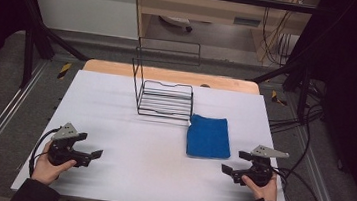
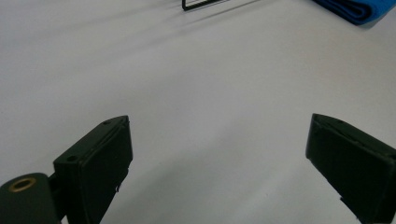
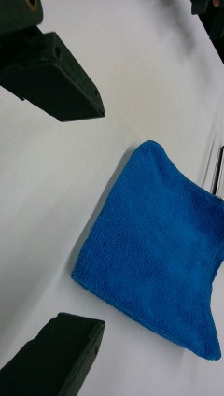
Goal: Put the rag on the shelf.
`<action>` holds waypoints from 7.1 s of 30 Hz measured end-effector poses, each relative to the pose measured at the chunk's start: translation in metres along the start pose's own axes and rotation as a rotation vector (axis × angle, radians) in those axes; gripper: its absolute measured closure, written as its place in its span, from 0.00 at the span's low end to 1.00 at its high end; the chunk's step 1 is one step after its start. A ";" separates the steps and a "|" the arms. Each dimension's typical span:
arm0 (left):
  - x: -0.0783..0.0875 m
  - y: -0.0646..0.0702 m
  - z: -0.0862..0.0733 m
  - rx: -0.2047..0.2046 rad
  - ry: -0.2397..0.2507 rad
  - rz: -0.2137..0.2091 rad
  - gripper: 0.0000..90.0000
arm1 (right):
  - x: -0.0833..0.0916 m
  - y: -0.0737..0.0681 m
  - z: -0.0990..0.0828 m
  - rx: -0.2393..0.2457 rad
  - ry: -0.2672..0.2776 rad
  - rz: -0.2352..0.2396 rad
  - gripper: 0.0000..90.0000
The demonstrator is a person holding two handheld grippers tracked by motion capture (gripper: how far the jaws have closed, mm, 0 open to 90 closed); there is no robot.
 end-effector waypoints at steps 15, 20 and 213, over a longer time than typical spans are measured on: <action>0.001 -0.001 -0.002 -0.001 0.005 0.006 0.08 | -0.006 -0.008 0.005 0.015 -0.015 -0.006 0.02; 0.000 -0.002 -0.002 0.001 0.003 0.008 0.08 | -0.011 -0.013 0.007 0.026 -0.027 -0.007 0.02; 0.001 -0.005 -0.003 0.021 -0.001 0.037 0.09 | -0.083 -0.085 0.015 0.035 -0.249 -0.020 0.66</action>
Point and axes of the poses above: each handheld gripper's, and its own axes: x roughly backward along the jaws, z roughly out of its top, y roughly to its right, the point moved 9 cm from there along -x, roughly forward along the jaws, and after that the axes turned 15 degrees about -y, right-handed, at the moved point
